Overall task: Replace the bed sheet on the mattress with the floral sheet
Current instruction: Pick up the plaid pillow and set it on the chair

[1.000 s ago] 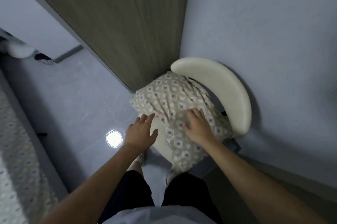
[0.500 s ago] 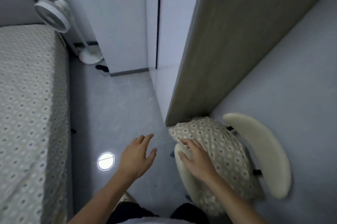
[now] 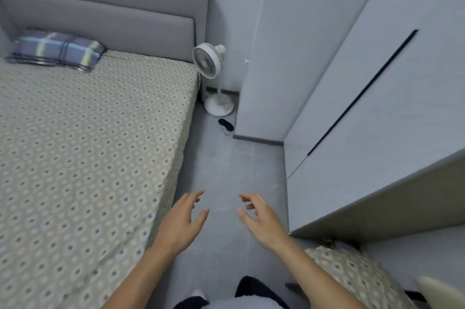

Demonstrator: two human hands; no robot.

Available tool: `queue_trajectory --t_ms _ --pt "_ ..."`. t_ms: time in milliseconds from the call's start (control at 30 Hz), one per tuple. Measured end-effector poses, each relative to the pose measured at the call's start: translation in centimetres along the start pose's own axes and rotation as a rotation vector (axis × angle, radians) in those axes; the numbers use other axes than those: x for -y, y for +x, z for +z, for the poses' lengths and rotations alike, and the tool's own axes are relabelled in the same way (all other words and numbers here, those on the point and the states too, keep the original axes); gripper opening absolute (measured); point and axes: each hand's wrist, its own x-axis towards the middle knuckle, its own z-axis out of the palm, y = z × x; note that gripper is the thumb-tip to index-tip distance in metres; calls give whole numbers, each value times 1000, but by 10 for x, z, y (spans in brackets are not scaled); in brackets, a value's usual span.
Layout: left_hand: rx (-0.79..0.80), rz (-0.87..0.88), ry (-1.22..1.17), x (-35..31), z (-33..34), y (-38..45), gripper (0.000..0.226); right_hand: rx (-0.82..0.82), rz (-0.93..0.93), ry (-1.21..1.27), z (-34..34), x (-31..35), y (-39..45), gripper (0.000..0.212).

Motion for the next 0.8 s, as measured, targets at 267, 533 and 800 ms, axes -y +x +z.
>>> queue_trajectory --t_ms 267,533,800 --pt "-97 -161 -113 34 -31 45 44 93 -46 -13 9 32 103 39" --pt "-152 -217 -128 20 -58 206 39 188 -165 -71 -20 46 282 43" --pt "-301 -351 -123 -10 -122 364 46 310 -342 -160 -77 116 488 48"
